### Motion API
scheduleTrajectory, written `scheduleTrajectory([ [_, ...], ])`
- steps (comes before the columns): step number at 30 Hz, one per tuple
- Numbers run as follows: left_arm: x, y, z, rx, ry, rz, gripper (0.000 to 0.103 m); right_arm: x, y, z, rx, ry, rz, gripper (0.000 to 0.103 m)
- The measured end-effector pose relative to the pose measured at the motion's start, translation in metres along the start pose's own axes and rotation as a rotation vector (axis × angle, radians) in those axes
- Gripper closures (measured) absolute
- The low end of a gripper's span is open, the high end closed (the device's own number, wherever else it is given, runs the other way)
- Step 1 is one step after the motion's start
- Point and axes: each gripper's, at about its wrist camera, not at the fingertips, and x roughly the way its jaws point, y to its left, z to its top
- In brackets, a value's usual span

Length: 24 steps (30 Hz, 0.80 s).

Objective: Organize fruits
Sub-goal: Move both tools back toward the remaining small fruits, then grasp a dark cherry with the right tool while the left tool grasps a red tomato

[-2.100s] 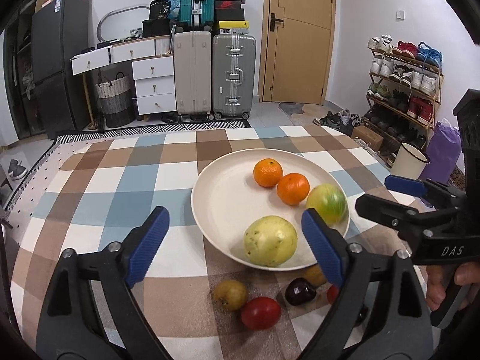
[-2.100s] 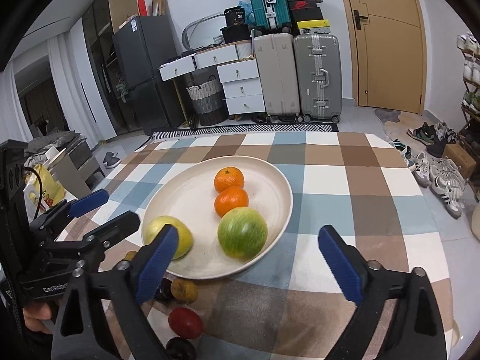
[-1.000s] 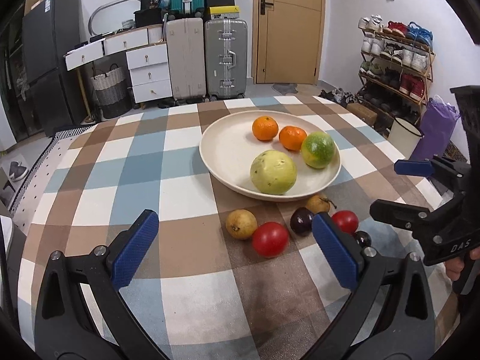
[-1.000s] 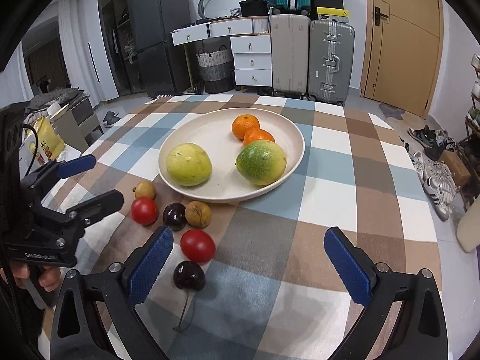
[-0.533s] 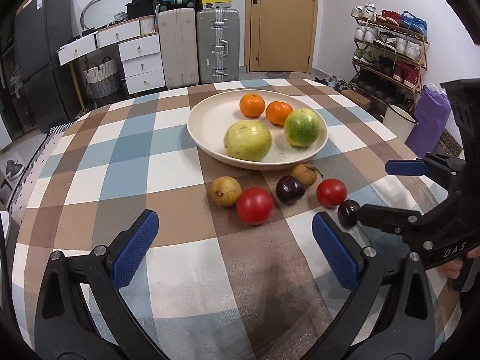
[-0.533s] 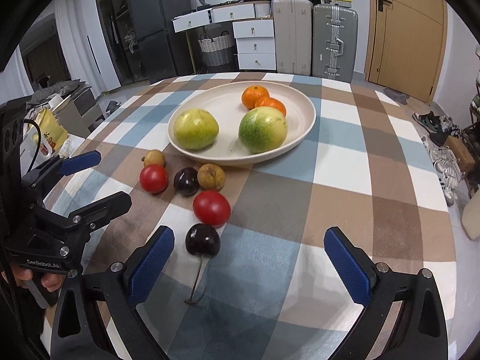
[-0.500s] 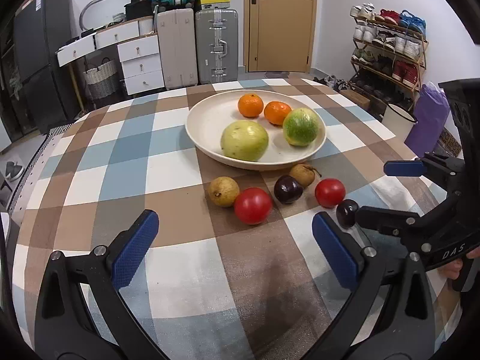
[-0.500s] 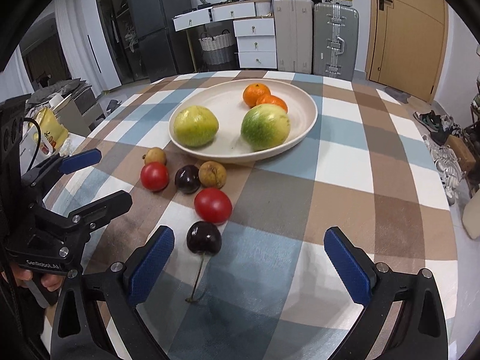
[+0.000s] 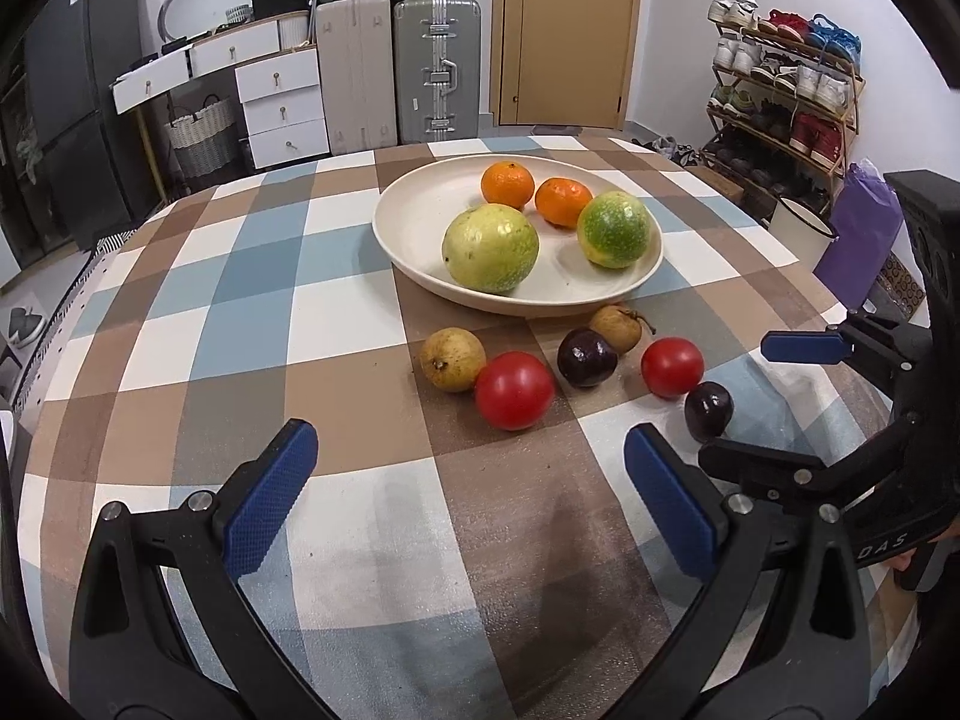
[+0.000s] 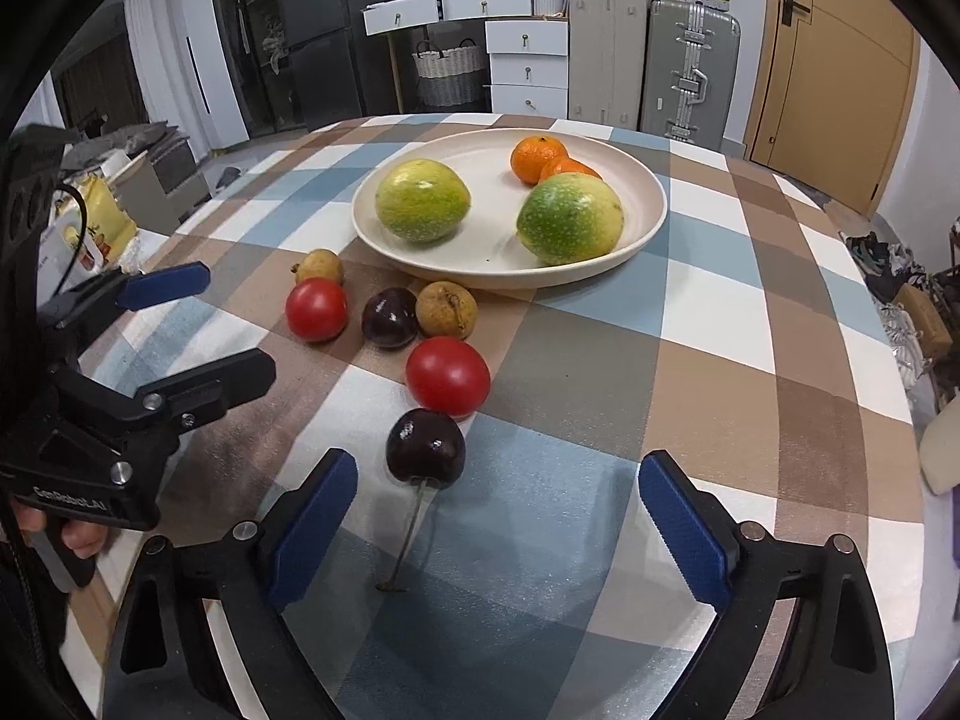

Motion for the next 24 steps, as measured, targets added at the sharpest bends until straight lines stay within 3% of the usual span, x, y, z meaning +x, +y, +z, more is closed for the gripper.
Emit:
scheduleTrajectory([
  [2, 0.001, 0.000, 0.000, 0.000, 0.003, 0.003, 0.001, 0.002, 0.001, 0.000, -0.005, 0.007, 0.002, 0.019],
  [16, 0.006, 0.005, 0.001, -0.015, 0.010, 0.007, 0.001, 0.002, 0.010, -0.002, -0.067, 0.002, -0.033, 0.031],
  [24, 0.006, 0.006, 0.000, -0.016, 0.004, 0.002, 0.001, 0.000, 0.016, -0.004, -0.067, 0.000, 0.010, 0.048],
])
